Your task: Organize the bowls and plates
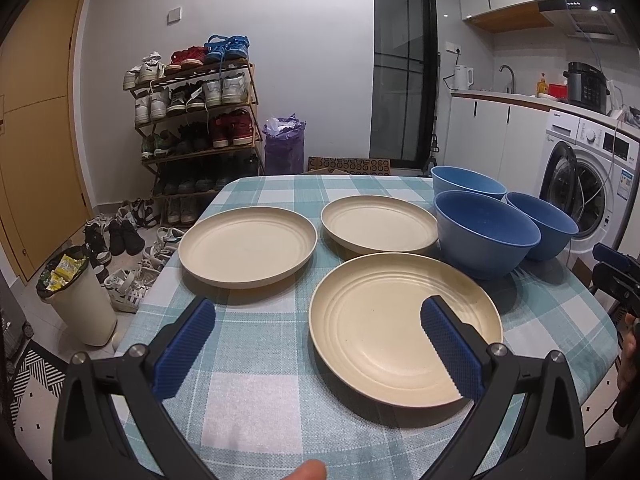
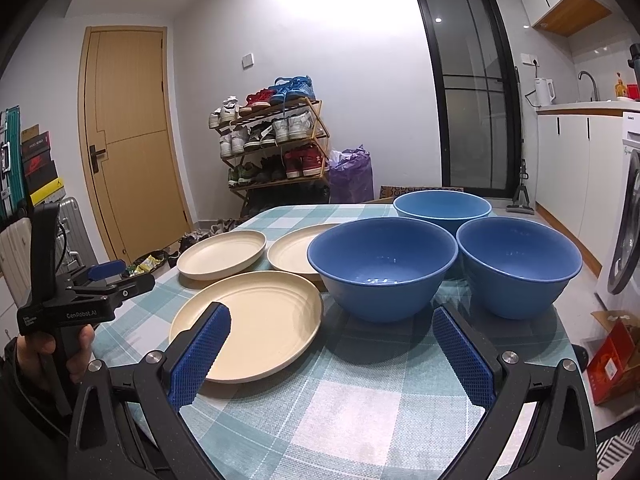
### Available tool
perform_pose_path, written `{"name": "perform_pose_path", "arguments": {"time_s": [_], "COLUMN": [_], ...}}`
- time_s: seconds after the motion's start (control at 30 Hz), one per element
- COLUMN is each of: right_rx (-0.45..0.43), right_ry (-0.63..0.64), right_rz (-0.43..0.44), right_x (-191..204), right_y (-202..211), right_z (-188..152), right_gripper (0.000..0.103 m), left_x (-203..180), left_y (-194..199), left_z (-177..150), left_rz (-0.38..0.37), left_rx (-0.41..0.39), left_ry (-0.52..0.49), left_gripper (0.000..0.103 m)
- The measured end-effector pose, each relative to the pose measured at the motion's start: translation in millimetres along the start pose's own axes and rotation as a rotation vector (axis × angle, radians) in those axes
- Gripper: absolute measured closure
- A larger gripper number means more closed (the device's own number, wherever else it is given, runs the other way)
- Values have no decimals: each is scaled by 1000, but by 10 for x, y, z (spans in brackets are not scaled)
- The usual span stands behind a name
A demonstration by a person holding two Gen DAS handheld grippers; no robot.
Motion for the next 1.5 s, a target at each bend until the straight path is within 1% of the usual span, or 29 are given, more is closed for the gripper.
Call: {"name": "perform_pose_path", "arguments": {"time_s": [0.43, 1.5], "right_rx": [0, -12], "right_ry": [4, 13], "right_rz": [-7, -12], "right_x": [-5, 0], "right_y": [-11, 44], "right_z": [-5, -4], "right_gripper": [0, 0], "left_x": [27, 33], "left_y": [47, 77], "left_z": [14, 39], "left_rz": [-5, -6], "left_rx": [-18, -27], "left_ry": [4, -6], "left_gripper": [0, 0]}}
Point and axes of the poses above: each gripper's, at about its wrist camera, not at the fingertips, and y roughly against the way its jaws point, x to its left, z to its top, the point moved 2 cm from there along -y, roughly the way its jaws point, and after that the axes turned 11 degrees about x, right-handed, at the moved point
